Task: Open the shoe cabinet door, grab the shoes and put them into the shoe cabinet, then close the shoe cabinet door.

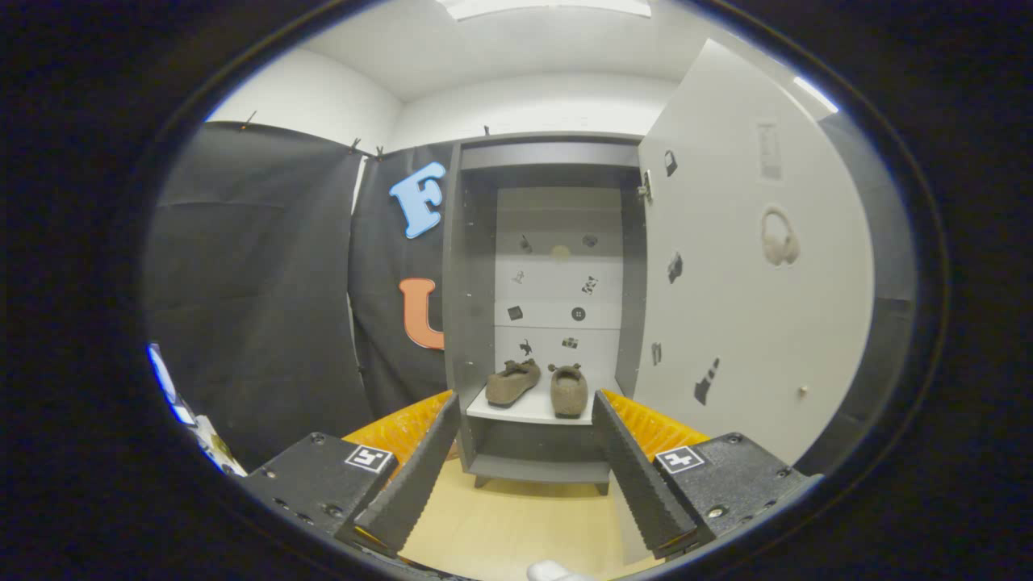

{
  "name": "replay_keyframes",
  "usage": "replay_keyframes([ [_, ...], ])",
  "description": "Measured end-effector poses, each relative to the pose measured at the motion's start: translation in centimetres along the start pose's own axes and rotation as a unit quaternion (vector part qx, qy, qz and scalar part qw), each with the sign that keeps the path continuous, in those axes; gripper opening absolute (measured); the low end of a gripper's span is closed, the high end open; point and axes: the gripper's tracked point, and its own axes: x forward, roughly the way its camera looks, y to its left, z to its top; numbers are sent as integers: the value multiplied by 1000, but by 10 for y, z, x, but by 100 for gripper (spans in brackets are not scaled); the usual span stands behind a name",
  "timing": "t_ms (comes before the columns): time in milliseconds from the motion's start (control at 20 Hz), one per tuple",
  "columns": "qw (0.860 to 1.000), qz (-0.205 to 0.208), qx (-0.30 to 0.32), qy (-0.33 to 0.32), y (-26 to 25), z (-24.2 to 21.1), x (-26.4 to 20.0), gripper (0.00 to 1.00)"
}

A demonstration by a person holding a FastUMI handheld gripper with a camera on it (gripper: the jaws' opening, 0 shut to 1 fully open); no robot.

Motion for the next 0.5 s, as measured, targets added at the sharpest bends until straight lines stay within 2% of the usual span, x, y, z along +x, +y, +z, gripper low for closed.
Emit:
replay_keyframes([
  [150, 1000, -1, -3, 1, -20, -2, -47, 100],
  [400, 999, -39, -2, -1, -89, -8, -107, 100],
  [500, 998, -68, 7, -1, -130, -12, -122, 100],
])
